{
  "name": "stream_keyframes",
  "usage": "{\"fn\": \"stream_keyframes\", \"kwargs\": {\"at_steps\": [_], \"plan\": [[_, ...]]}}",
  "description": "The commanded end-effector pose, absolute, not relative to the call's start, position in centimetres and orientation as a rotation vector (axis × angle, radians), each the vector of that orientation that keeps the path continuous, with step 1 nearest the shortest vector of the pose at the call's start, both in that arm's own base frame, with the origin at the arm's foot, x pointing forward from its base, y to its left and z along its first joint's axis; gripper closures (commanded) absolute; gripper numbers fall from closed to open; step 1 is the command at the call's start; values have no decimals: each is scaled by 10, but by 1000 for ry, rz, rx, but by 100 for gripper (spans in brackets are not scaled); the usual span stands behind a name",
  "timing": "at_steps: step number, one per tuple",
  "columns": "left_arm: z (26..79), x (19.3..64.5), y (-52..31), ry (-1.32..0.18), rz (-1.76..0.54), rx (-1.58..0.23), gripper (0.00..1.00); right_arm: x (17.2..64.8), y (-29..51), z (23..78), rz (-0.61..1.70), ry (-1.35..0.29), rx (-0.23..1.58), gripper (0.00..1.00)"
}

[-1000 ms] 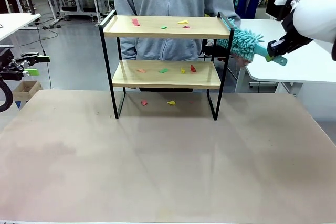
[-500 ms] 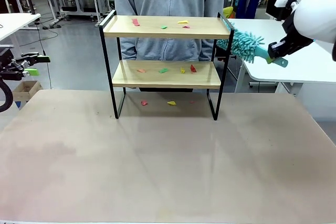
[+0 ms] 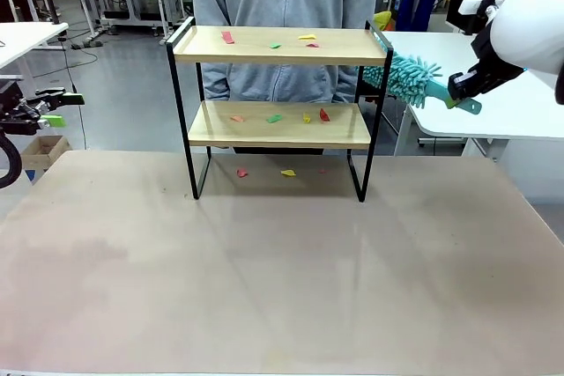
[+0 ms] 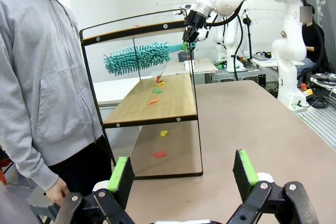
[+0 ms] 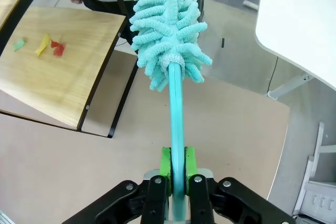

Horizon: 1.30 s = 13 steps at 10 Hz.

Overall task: Clean the shelf.
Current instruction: Clean the specific section of the Shelf indicated by the human with the Duster.

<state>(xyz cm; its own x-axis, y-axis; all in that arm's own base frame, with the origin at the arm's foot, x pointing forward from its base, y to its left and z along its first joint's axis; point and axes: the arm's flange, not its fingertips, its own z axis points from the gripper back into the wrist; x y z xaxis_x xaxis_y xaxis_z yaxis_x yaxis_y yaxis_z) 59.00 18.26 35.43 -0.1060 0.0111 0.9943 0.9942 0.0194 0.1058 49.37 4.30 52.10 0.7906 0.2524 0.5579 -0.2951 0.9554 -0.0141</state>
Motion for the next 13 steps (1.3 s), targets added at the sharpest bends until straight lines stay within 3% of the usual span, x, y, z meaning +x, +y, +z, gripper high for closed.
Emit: {"fn": "stream_keyframes", "kwargs": {"at_steps": [1,6,11,13], "plan": [[356,588,182,-1306,-1283,-1140,0,494,43,521,295,-589,75,87],[356,588,182,-1306,-1283,-1140,0,420,-47,616,428,-328,-37,87],[356,588,182,-1306,-1283,-1140,0,337,-67,623,733,89,0,87],[356,588,182,-1306,-1283,-1140,0,319,-54,614,879,146,46,87]]}}
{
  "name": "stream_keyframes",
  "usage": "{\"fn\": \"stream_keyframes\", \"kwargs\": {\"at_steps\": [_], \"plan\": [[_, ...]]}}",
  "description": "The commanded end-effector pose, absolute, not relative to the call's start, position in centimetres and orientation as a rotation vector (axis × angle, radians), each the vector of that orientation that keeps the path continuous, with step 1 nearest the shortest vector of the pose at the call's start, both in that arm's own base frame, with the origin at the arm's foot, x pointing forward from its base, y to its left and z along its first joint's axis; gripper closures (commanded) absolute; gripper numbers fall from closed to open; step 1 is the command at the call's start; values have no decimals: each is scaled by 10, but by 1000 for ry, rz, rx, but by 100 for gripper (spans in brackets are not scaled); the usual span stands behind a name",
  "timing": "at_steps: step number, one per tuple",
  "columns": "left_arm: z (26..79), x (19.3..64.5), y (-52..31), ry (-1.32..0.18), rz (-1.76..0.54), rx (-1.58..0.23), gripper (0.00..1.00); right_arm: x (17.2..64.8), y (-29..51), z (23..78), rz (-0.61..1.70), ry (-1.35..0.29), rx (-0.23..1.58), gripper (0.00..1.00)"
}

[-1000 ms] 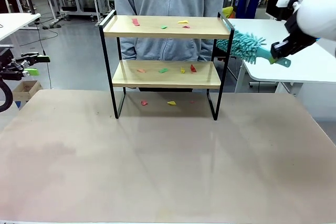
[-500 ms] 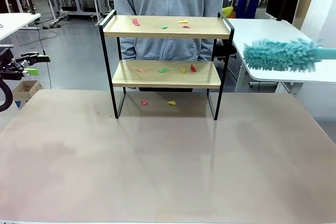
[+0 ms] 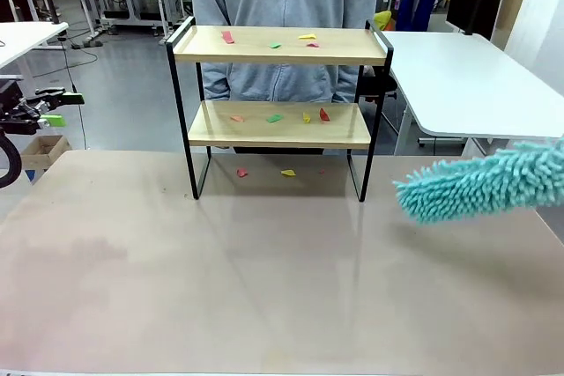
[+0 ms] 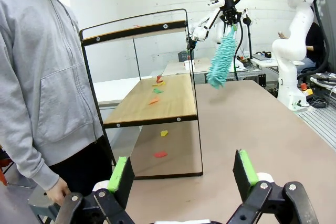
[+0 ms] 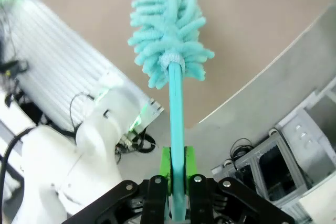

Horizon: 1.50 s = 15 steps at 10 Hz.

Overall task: Clean the shelf.
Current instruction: Clean the specific section of the Shelf indicated by the human with the Duster.

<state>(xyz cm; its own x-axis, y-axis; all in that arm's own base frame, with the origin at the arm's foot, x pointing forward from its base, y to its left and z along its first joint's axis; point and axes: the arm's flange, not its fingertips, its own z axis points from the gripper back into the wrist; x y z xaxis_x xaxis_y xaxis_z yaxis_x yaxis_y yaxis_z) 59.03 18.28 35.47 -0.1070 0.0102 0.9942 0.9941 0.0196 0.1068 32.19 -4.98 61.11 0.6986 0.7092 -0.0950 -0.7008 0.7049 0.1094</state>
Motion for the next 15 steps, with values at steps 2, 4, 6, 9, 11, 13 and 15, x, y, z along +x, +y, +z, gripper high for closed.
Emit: {"fn": "stream_keyframes", "kwargs": {"at_steps": [2,4,6,9,11,13,15], "plan": [[356,588,182,-1306,-1283,-1140,0,318,-32,590,1035,188,125,87],[356,588,182,-1306,-1283,-1140,0,317,-10,573,1158,211,179,87],[356,588,182,-1306,-1283,-1140,0,324,1,561,1224,249,266,87],[356,588,182,-1306,-1283,-1140,0,318,4,561,1184,246,198,87],[356,588,182,-1306,-1283,-1140,0,318,4,561,1184,246,198,87],[356,588,182,-1306,-1283,-1140,0,318,4,561,1184,246,198,87],[356,588,182,-1306,-1283,-1140,0,318,4,561,1184,246,198,87]]}}
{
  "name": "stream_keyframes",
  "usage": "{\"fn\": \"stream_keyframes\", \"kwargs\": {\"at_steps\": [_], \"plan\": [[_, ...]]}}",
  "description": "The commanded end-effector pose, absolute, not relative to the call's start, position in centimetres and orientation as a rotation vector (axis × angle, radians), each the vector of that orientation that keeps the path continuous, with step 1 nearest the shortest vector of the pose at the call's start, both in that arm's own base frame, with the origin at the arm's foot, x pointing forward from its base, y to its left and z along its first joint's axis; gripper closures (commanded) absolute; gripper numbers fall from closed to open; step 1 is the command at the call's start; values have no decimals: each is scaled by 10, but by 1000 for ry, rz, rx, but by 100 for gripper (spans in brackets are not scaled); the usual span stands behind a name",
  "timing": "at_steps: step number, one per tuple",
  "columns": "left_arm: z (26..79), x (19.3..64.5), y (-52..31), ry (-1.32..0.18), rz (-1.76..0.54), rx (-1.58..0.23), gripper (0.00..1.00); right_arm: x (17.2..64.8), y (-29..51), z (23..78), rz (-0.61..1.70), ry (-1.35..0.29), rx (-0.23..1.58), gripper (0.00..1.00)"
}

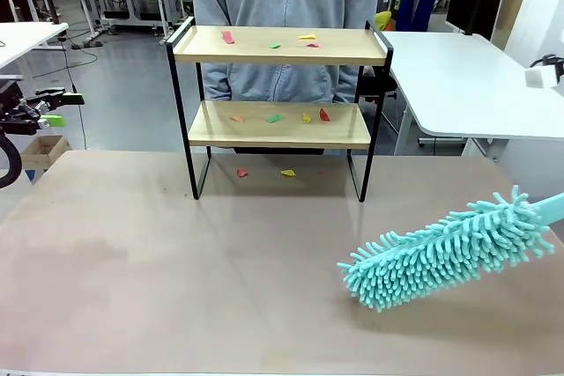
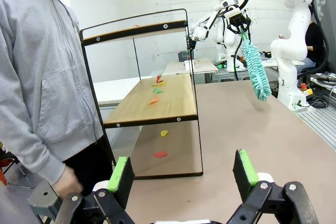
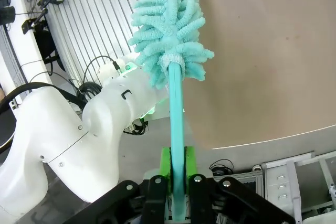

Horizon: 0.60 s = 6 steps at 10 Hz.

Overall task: Clean the shelf.
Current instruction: Clean the specific section of the Shelf indicated by the human with the Duster.

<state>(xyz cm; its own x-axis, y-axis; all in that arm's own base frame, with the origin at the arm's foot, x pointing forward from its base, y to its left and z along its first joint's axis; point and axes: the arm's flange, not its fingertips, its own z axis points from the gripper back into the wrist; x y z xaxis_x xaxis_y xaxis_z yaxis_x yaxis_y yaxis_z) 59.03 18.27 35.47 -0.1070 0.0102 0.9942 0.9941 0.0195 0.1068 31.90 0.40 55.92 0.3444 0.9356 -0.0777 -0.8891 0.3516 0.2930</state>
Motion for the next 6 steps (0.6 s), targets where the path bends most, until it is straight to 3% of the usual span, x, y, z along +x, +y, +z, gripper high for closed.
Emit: {"fn": "stream_keyframes", "kwargs": {"at_steps": [1,6], "plan": [[356,588,182,-1306,-1283,-1140,0,318,4,561,1184,246,198,87],[356,588,182,-1306,-1283,-1140,0,318,4,561,1184,246,198,87]]}}
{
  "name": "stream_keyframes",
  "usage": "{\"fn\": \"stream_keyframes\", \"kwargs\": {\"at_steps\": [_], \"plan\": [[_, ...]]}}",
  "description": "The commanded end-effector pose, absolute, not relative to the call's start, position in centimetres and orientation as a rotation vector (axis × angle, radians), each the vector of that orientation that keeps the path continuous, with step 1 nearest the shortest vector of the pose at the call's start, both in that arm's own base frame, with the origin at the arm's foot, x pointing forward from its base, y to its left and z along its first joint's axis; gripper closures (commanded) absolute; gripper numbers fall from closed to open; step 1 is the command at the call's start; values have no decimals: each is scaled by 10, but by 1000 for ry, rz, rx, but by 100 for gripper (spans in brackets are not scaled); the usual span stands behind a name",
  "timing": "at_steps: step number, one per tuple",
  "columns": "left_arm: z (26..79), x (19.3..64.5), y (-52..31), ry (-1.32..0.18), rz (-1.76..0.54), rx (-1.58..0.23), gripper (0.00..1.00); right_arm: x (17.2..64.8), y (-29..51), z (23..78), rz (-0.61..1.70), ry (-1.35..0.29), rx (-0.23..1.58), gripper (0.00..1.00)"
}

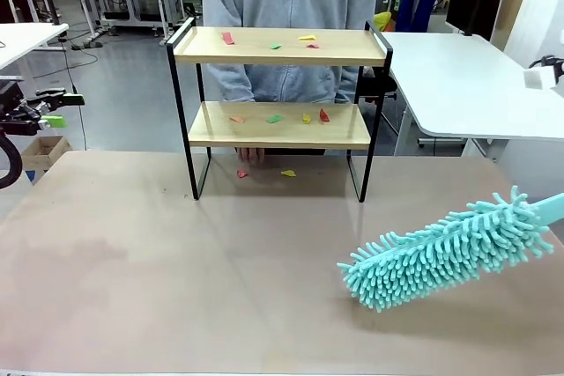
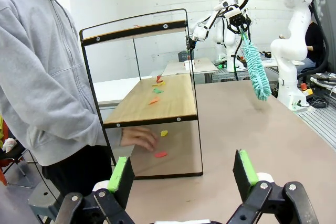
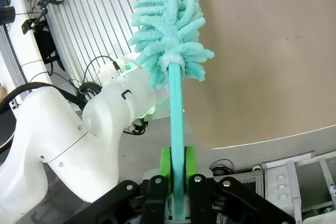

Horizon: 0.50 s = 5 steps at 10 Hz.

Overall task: Clean the shelf.
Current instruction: Clean the specific section of the Shelf indicated by the human with the Duster.

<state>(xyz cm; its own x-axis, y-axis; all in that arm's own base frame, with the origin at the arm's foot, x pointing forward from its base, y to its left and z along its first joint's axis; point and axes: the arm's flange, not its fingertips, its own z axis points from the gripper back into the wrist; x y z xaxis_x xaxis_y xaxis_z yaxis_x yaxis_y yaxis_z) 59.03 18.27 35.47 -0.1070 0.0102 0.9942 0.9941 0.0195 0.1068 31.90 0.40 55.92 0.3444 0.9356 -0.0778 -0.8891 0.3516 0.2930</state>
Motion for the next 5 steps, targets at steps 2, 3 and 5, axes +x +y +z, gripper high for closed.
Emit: {"fn": "stream_keyframes", "kwargs": {"at_steps": [2,3,5], "plan": [[356,588,182,-1306,-1283,-1140,0,318,4,561,1184,246,198,87],[356,588,182,-1306,-1283,-1140,0,318,4,561,1184,246,198,87],[356,588,182,-1306,-1283,-1140,0,318,4,561,1184,246,198,87]]}}
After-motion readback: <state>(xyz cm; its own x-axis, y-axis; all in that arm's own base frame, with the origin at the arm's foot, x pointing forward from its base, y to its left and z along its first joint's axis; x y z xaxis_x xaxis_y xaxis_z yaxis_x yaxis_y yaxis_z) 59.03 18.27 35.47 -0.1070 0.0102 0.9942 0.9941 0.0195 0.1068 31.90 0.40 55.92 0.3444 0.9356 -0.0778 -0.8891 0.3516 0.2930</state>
